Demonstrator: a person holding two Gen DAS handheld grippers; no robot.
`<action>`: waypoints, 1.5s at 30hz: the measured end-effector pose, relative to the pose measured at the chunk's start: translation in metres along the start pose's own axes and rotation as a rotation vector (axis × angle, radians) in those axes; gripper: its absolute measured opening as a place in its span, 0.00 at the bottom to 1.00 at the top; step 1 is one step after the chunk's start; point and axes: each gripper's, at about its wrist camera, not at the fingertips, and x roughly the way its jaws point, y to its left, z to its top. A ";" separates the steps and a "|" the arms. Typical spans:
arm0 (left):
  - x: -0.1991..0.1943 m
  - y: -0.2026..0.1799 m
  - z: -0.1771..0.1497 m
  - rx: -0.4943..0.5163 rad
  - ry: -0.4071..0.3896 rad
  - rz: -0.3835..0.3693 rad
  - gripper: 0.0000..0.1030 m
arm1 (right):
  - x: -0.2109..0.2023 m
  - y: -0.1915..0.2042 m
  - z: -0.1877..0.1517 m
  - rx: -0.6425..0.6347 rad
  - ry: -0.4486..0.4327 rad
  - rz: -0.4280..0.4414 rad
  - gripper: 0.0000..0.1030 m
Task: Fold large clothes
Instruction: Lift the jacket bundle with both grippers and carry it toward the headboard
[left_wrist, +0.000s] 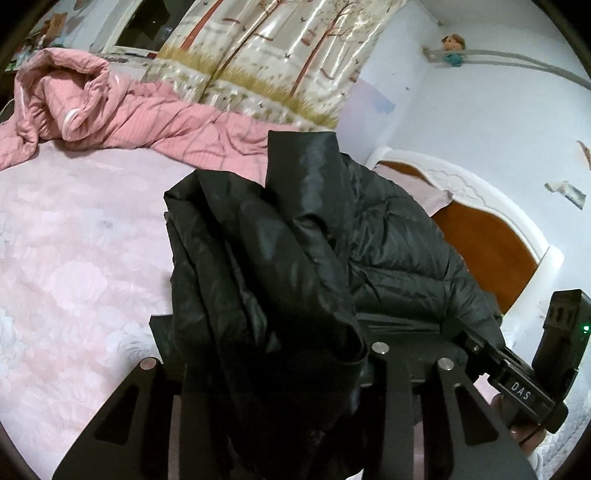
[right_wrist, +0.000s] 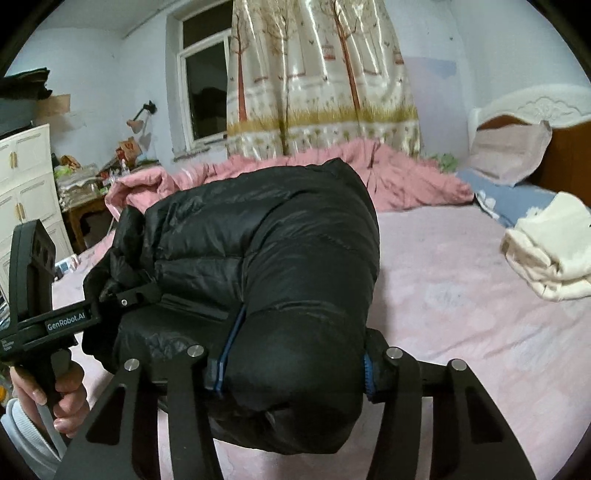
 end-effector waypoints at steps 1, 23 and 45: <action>0.000 -0.001 0.002 0.006 -0.006 -0.002 0.36 | -0.003 0.000 0.001 0.000 -0.002 0.001 0.53; 0.005 -0.087 0.040 0.149 -0.067 -0.059 0.35 | -0.055 -0.051 0.063 0.004 -0.110 -0.019 0.54; 0.266 -0.329 0.083 0.288 -0.042 -0.369 0.35 | -0.088 -0.310 0.160 -0.150 -0.354 -0.643 0.53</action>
